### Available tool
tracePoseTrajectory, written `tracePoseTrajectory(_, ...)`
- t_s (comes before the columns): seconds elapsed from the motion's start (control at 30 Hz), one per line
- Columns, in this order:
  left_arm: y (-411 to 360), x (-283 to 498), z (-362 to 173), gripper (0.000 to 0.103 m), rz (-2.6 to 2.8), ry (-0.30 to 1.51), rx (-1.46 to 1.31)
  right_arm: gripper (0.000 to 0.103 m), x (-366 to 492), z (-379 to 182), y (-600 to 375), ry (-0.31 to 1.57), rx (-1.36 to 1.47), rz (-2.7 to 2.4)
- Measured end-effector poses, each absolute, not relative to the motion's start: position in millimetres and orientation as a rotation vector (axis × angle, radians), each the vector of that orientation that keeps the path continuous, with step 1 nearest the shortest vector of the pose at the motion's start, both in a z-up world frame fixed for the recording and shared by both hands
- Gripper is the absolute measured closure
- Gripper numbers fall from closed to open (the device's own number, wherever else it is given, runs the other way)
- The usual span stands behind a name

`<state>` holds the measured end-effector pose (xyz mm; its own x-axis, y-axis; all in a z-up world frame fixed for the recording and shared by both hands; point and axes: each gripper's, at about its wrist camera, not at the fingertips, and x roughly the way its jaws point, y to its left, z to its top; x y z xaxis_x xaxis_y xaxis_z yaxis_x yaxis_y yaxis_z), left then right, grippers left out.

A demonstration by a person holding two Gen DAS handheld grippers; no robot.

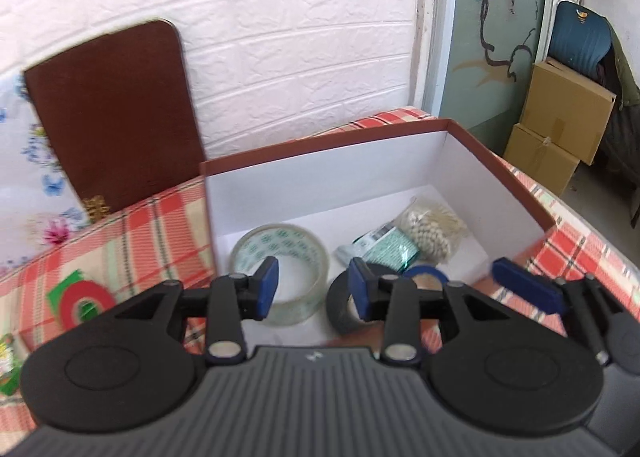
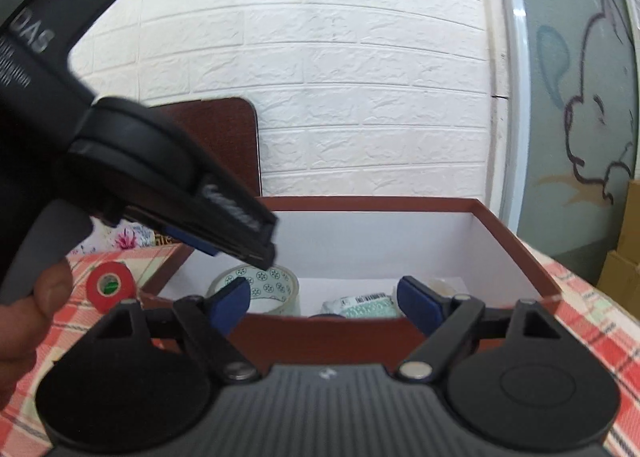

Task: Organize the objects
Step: 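Move the right gripper back toward the green-wrapped small box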

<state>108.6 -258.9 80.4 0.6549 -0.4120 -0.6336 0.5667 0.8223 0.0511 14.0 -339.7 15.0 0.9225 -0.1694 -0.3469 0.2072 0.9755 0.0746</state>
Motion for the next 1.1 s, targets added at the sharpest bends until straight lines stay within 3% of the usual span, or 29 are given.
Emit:
tracePoseTrajectory(0.67,-186.3,33.6,68.8,0.057,-0.449,0.592,0.293,0.019,-47.7,38.5,-335.0,0.364,0.317,-0.209)
tracePoseTrajectory(1.1,-135.7,31.6,42.8,0.056,-0.357,0.612,0.283,0.019,-49.6,42.1,-281.7,0.405,0.220,-0.117)
